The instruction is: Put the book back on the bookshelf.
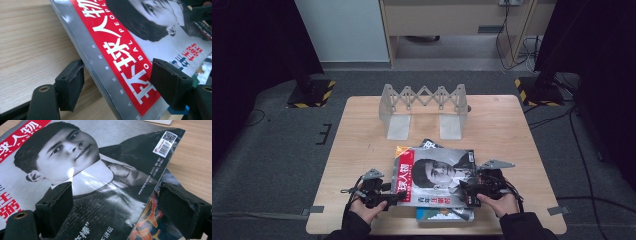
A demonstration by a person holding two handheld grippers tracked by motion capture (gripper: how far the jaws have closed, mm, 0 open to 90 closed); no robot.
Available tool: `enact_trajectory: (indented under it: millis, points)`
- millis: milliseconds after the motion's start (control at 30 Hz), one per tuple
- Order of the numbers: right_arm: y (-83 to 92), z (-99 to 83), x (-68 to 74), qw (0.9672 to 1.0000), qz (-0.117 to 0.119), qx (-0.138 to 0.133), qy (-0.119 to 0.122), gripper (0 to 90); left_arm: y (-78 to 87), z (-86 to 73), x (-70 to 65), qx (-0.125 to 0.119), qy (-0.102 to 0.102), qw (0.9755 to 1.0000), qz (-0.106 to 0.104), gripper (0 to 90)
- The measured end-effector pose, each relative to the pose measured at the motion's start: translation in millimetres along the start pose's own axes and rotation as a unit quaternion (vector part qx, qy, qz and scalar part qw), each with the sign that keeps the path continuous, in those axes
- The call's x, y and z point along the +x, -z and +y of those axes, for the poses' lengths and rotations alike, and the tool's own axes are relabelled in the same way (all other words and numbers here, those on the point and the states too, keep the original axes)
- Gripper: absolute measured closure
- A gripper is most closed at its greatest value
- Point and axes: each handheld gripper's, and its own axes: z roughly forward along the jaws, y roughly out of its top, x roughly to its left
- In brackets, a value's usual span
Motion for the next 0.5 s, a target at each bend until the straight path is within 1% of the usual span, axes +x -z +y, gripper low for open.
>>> enact_trajectory:
  millis: [67,100,133,233,300,333,367,400,433,500]
  points:
    - [-0.3,-0.2,0.1,1.0,0.0,0.001,0.0,13.1,-0.7,0.1,0.3,0.002,0.001,1.0,-0.004,26.4]
    - [-1.0,-0.8,0.3,1.0,-0.001,0.002,0.002,13.2,-2.5,0.2,0.7,0.002,0.004,0.9999,-0.01,26.5]
    - [-1.7,-1.2,0.7,1.0,-0.002,0.001,0.004,13.2,-5.6,0.6,1.1,0.006,0.016,0.9996,-0.023,26.4]
    - [-2.5,-2.1,1.6,1.0,-0.005,0.003,0.007,13.2,-6.2,1.5,3.0,0.009,0.023,0.9992,-0.033,26.6]
    - [-2.7,-2.5,1.4,0.9999,-0.005,0.002,0.009,13.2,-5.0,2.0,2.7,0.009,0.025,0.999,-0.036,28.3]
    - [-3.0,-2.7,1.2,1.0,-0.004,0.002,0.008,13.2,-3.6,2.6,1.9,0.007,0.021,0.9992,-0.034,29.5]
    - [-3.2,-2.9,1.0,1.0,-0.003,0.002,0.008,13.2,-3.6,2.6,1.9,0.007,0.021,0.9992,-0.034,31.1]
    - [-3.4,-3.1,1.1,1.0,-0.002,0.002,0.007,13.2,-0.1,3.7,-0.2,0.0,0.015,0.9994,-0.03,33.5]
    - [-3.5,-3.2,1.1,1.0,-0.002,0.002,0.007,13.2,1.8,4.6,-1.2,-0.004,0.013,0.9994,-0.032,34.8]
    - [-3.8,-3.6,1.5,1.0,-0.002,0.001,0.008,13.2,6.0,5.7,-3.9,-0.019,0.019,0.9989,-0.039,35.8]
